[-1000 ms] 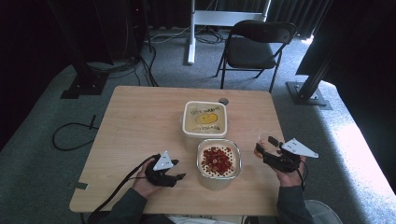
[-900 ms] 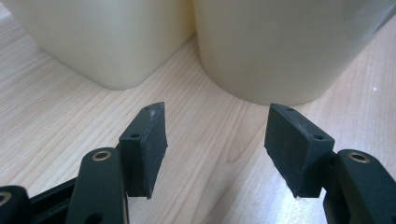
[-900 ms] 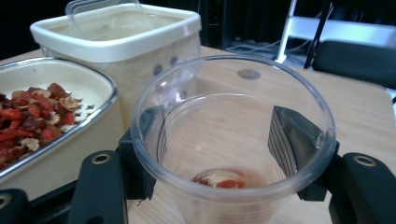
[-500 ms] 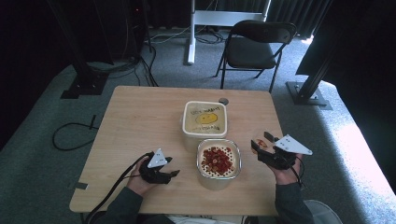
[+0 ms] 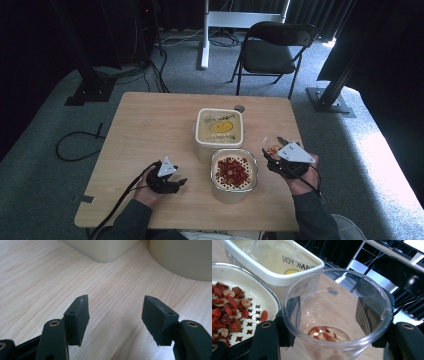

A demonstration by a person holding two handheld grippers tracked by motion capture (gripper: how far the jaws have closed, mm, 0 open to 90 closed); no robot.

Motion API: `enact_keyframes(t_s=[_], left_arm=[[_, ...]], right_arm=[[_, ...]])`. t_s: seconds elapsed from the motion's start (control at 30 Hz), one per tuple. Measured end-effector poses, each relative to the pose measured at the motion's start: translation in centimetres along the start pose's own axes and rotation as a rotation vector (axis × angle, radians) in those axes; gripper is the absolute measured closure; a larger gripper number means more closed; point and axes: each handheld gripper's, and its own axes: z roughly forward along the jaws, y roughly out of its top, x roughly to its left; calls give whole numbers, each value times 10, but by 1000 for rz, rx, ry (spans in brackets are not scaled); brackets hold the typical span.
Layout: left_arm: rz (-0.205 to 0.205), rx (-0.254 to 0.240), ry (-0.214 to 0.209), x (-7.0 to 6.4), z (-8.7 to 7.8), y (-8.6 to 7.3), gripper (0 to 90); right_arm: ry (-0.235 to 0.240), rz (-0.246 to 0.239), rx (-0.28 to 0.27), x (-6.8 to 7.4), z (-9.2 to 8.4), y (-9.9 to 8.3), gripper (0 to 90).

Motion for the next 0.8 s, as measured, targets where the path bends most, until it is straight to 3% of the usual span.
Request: enact_keyframes(t_s=[0.2, 0.6, 0.8], left_arm=[[-20, -3, 14, 3, 0, -2, 396], [-15, 5, 20, 2, 1, -2, 395], [-13, 6, 19, 2, 2, -2, 394]], right_arm=[[-23, -111, 20, 8, 0, 10, 365], [-64, -326, 56, 24, 3, 24, 365], [-128, -504, 106, 36, 3, 29, 363]])
